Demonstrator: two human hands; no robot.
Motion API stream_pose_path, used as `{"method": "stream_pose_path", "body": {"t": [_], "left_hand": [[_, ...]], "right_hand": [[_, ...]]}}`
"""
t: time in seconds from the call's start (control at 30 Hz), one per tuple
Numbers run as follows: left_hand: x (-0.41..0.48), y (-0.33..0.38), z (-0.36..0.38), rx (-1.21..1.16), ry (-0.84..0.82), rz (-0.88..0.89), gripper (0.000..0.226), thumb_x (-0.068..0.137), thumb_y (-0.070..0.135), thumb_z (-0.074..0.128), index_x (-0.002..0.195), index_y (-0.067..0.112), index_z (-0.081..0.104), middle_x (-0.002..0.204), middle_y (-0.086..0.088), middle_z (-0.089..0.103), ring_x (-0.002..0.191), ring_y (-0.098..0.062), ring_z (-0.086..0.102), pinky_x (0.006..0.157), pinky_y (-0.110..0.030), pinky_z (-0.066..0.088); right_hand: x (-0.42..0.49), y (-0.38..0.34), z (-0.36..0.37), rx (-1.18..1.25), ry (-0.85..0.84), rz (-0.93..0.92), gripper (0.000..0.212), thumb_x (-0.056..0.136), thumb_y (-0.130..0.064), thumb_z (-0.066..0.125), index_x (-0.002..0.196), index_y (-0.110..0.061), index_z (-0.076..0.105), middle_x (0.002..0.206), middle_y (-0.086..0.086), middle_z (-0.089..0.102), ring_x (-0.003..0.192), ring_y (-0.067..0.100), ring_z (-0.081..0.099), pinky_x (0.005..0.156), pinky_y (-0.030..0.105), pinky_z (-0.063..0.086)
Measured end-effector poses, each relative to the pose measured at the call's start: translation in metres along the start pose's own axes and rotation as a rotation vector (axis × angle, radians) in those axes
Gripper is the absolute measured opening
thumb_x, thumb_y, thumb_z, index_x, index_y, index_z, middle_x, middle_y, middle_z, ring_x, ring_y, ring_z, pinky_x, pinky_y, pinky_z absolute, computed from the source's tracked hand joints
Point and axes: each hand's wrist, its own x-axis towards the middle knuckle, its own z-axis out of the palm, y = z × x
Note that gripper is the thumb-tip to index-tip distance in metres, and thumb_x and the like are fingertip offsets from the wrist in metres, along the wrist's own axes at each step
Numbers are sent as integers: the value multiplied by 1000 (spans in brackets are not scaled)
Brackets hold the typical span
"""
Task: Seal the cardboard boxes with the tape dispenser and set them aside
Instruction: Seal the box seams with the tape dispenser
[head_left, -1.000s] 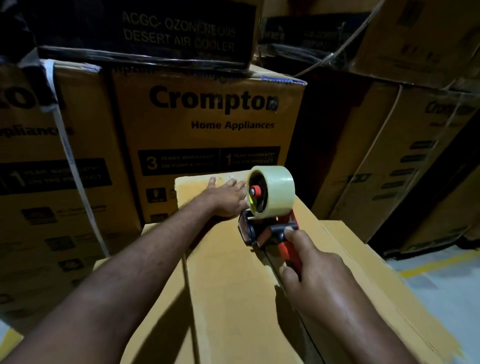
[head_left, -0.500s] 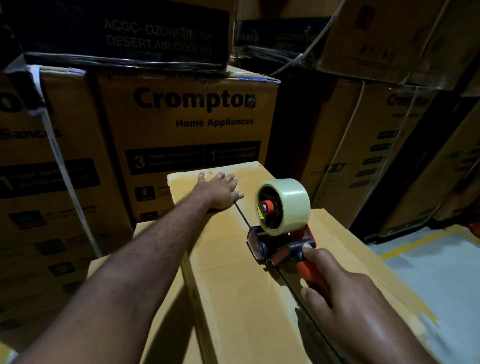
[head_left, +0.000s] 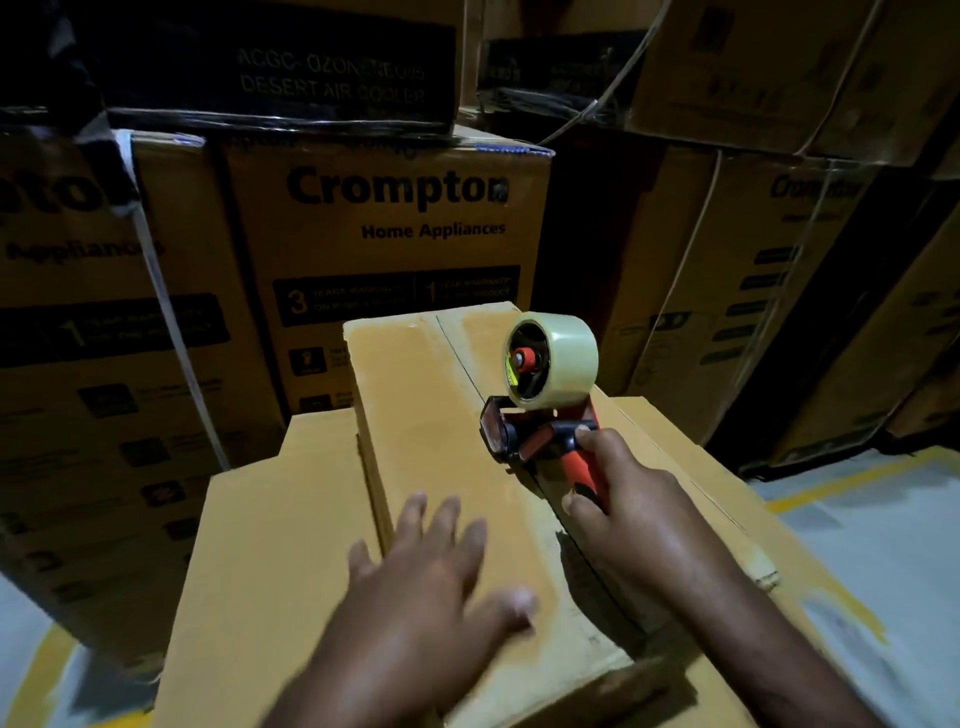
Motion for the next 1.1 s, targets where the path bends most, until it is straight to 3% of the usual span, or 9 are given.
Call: {"method": "stream_pose_path", "body": {"t": [0.13, 0.33, 0.5, 0.6, 0.93, 1.1], "left_hand": [[-39, 55, 29, 103, -164, 3, 105, 67, 99, 17, 154, 50, -15, 160, 21, -33, 147, -17, -37, 113, -72, -9], [-27, 76, 67, 369, 158, -127, 74, 96, 76, 7, 158, 39, -10, 168, 11, -17, 155, -24, -19, 111, -73, -2], [-27, 74, 78, 407, 254, -148, 77, 90, 74, -4, 158, 40, -1, 170, 12, -6, 157, -21, -8, 115, -71, -1], [-28, 76, 80, 409, 289, -163, 74, 93, 72, 0, 159, 40, 4, 170, 12, 0, 157, -20, -4, 116, -70, -1], [-24, 90, 92, 408, 340, -174, 66, 100, 70, 11, 159, 41, 16, 170, 12, 9, 157, -17, 3, 117, -70, 1], [-23, 81, 82, 380, 328, -191, 70, 100, 69, 13, 161, 35, 17, 170, 10, 9, 157, -17, 4, 119, -67, 0]], "right_hand": [[2, 6, -2, 11, -17, -75, 55, 97, -35, 57, 140, -41, 24, 122, 9, 63, 94, 24, 61, 80, 38, 56], [2, 12, -3, -17, -9, -133, 45, 95, -26, 54, 134, -32, 31, 95, 11, 55, 80, 33, 54, 74, 43, 56], [0, 15, 3, 6, 16, -181, 38, 93, -18, 52, 127, -25, 35, 91, 12, 53, 79, 37, 53, 65, 40, 49], [-5, 17, 5, 2, 30, -205, 36, 94, -14, 51, 125, -22, 35, 88, 11, 49, 76, 34, 49, 63, 37, 40], [-27, 29, -12, -2, 32, -184, 40, 93, -14, 55, 128, -19, 36, 107, 17, 57, 83, 32, 45, 68, 37, 41], [-62, 33, -24, -19, -3, -189, 47, 92, -13, 58, 133, -21, 36, 95, 10, 49, 83, 29, 48, 67, 35, 41]]}}
